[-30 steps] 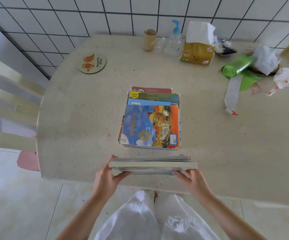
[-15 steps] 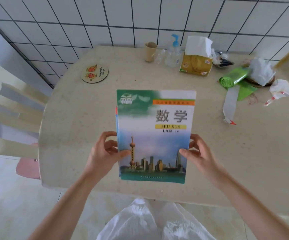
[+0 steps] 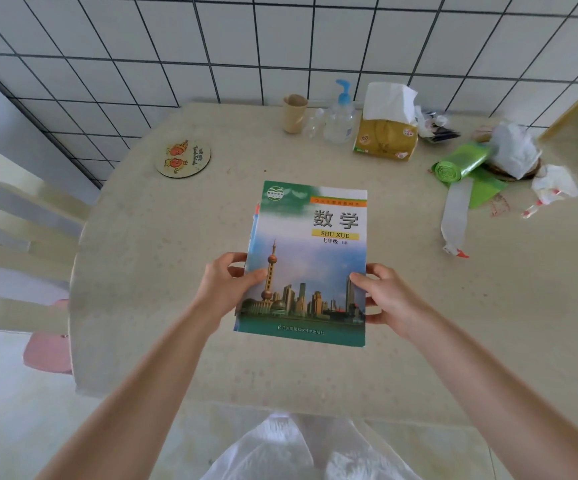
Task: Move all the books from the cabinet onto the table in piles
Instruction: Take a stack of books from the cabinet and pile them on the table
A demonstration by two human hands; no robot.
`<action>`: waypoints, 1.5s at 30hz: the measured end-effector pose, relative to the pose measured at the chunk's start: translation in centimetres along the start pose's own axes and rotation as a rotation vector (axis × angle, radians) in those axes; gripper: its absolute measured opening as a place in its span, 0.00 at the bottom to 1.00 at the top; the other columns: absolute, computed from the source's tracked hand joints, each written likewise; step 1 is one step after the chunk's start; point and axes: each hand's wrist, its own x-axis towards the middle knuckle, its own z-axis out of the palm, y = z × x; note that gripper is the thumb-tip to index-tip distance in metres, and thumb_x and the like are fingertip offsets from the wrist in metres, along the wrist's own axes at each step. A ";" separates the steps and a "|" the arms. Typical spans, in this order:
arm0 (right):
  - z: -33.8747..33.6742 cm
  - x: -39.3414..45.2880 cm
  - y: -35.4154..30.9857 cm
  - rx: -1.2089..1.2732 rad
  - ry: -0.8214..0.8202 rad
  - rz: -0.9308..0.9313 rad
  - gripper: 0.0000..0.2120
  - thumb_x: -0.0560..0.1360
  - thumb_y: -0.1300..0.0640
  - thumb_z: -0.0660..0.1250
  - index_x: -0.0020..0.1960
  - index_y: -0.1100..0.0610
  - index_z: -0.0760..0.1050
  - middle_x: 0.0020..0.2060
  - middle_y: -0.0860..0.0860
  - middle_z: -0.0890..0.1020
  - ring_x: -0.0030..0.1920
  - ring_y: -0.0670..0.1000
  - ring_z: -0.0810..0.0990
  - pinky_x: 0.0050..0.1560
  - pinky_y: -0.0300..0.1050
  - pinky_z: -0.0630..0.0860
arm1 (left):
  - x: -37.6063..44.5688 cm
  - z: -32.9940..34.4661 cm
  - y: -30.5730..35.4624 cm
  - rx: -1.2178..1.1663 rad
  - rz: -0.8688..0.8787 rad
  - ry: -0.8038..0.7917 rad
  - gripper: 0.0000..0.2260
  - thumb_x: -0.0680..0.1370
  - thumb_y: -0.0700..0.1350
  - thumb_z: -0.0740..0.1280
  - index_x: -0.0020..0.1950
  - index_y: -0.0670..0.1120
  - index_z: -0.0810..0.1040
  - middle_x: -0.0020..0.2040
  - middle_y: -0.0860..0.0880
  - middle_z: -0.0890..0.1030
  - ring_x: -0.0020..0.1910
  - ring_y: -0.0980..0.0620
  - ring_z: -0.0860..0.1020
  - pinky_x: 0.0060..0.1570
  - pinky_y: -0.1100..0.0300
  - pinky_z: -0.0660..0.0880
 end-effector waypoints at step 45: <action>1.5 0.0 0.9 -0.510 0.171 -0.264 0.18 0.72 0.56 0.68 0.62 0.56 0.73 0.56 0.53 0.79 0.57 0.56 0.75 0.53 0.48 0.73 | -0.5 3.8 -1.3 0.357 0.135 0.293 0.16 0.78 0.47 0.65 0.65 0.45 0.75 0.56 0.46 0.80 0.53 0.42 0.77 0.53 0.43 0.77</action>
